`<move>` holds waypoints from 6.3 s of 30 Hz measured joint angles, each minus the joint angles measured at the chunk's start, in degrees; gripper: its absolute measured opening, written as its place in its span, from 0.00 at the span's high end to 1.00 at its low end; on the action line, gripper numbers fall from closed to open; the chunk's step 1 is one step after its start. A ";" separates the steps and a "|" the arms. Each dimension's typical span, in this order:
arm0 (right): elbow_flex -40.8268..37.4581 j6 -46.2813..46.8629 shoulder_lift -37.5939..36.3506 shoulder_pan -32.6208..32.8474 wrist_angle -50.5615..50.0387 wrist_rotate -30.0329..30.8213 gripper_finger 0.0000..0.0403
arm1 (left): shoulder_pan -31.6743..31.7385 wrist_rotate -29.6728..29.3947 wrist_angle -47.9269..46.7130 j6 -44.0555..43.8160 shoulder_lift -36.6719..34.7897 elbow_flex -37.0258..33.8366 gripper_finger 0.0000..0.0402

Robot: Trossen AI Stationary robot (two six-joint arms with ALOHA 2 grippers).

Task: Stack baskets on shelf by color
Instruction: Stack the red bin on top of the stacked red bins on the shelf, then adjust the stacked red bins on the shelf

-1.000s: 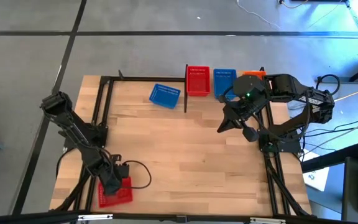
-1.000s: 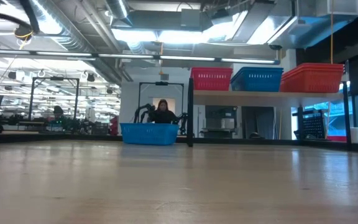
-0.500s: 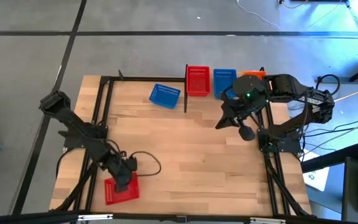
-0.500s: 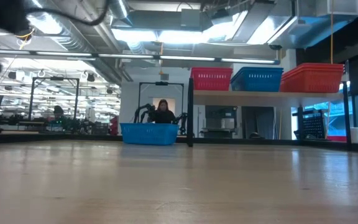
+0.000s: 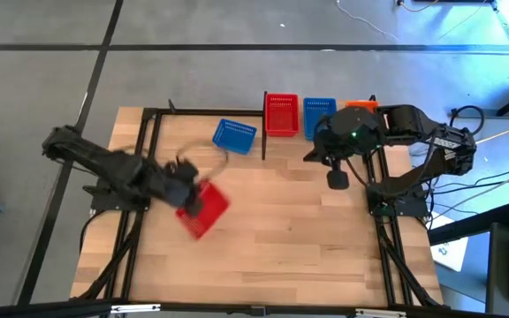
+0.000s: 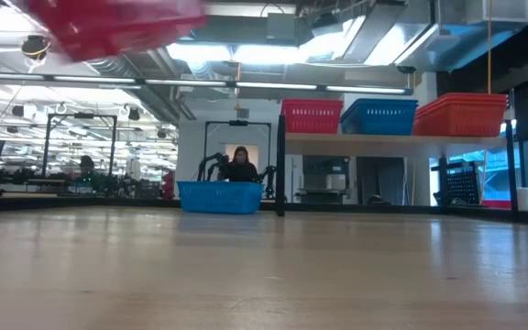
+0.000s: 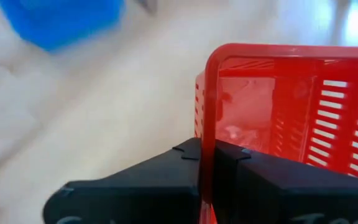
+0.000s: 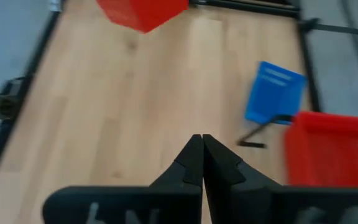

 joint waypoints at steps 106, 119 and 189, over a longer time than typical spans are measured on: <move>0.02 8.55 -2.48 -0.04 -5.52 41.07 1.00 | 46.96 17.22 29.30 16.65 41.06 36.60 1.00; 0.02 8.56 -2.48 -0.04 -5.52 41.05 1.00 | 47.22 17.17 29.34 17.85 41.06 36.60 1.00; 0.02 9.57 -2.49 -0.23 -5.49 38.99 1.00 | 47.97 22.17 30.26 28.61 36.01 36.56 0.81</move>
